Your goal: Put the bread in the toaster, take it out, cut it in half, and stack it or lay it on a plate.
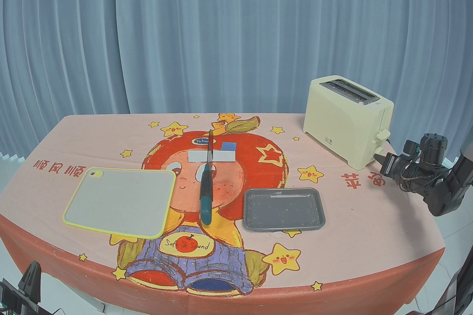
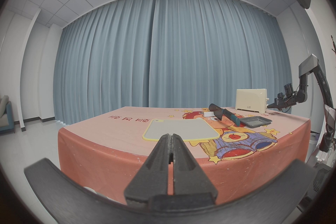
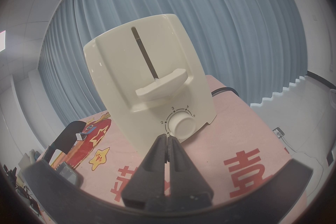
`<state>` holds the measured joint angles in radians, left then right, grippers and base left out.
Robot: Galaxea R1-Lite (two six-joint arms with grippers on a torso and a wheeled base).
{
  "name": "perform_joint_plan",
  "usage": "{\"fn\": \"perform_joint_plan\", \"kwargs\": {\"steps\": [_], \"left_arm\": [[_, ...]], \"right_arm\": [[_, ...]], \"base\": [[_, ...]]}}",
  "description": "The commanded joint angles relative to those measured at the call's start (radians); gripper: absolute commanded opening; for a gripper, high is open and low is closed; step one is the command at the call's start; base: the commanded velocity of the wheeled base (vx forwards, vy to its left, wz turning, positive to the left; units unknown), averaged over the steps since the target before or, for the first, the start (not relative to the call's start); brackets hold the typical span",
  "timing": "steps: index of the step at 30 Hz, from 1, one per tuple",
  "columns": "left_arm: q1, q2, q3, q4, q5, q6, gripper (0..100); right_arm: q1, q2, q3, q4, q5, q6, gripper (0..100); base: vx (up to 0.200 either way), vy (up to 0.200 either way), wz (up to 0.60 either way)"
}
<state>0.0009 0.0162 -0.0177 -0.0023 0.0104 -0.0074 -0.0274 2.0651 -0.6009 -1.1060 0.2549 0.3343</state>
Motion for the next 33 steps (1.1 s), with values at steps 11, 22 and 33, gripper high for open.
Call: {"fn": "perform_joint_plan", "kwargs": {"steps": [11,22,33], "left_arm": [[0.001,-0.016,0.018,-0.001,0.000,0.000,0],[0.001,-0.016,0.018,-0.001,0.000,0.001,0],[0.001,-0.016,0.018,-0.001,0.000,0.001,0]], "right_arm": [[0.000,-0.037,-0.010,-0.005,-0.009,0.002,0],[-0.005,-0.014,-0.019,-0.003,-0.009,0.002,0],[-0.002,-0.005,-0.013,-0.003,-0.013,0.002,0]], "base": [[0.000,0.000,0.00],[0.000,0.000,0.00],[0.000,0.000,0.00]]}}
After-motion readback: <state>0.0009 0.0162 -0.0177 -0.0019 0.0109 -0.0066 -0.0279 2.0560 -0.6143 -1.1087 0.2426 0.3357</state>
